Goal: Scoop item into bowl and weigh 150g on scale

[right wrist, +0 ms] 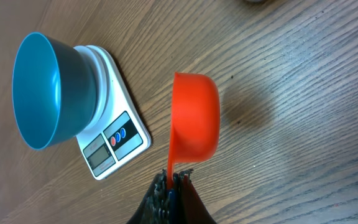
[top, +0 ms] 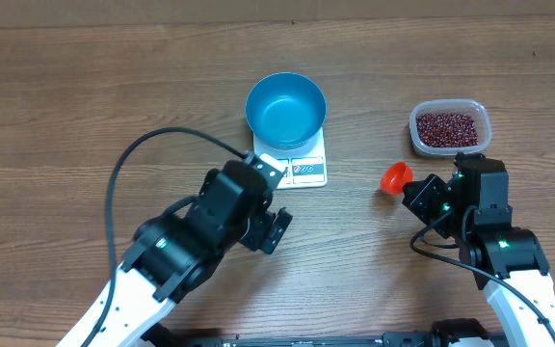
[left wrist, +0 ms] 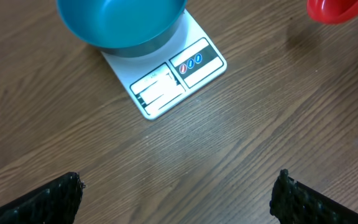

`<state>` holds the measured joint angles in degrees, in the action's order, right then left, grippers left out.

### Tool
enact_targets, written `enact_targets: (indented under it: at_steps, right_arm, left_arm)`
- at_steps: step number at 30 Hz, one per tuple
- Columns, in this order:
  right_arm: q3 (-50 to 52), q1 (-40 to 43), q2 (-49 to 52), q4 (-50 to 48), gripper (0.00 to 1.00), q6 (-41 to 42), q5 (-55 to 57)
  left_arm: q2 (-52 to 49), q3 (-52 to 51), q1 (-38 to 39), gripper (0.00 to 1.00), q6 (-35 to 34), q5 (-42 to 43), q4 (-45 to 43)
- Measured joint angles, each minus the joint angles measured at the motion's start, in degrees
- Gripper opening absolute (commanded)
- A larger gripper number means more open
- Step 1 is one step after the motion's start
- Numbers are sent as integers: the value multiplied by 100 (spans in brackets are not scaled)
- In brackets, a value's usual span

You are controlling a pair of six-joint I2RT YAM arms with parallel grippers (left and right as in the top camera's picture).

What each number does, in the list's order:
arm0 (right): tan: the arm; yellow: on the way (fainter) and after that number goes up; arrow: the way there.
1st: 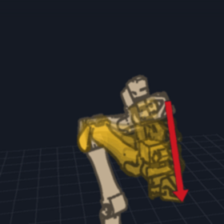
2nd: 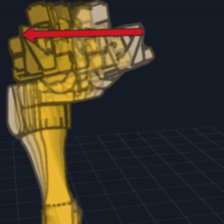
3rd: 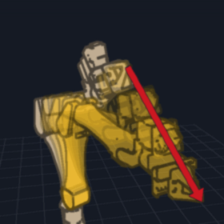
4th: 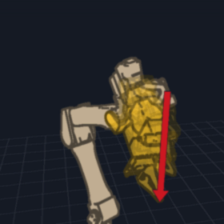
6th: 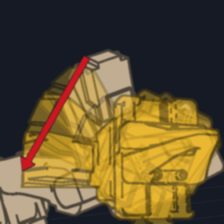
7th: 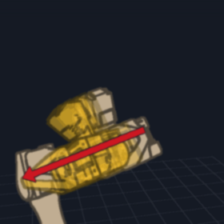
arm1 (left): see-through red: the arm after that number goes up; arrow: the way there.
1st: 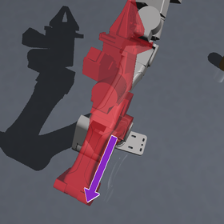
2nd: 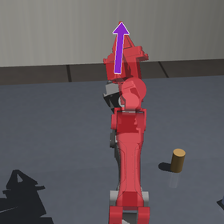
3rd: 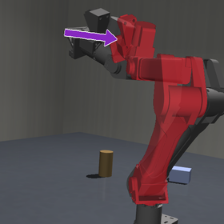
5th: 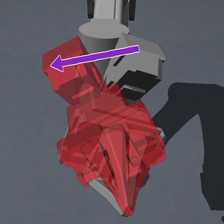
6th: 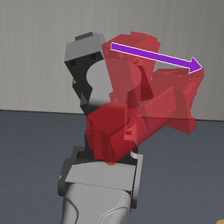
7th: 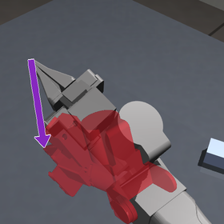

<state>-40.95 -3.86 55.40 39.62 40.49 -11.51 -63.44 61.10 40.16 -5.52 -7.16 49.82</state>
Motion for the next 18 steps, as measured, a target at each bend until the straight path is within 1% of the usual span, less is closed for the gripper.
enact_targets:
  at_steps: [8,15,18]
  right_arm:
    - [0,2,0,-7,4,0,-2]
    - [0,2,0,7,4,0,-4]
    - [0,2,0,2,4,-2,-7]
  left_arm:
    - [531,-4,0,99,-33,-243,66]
    - [592,-275,-28,100,-166,-295,-293]
    - [592,-352,-273,100,-343,-262,-393]
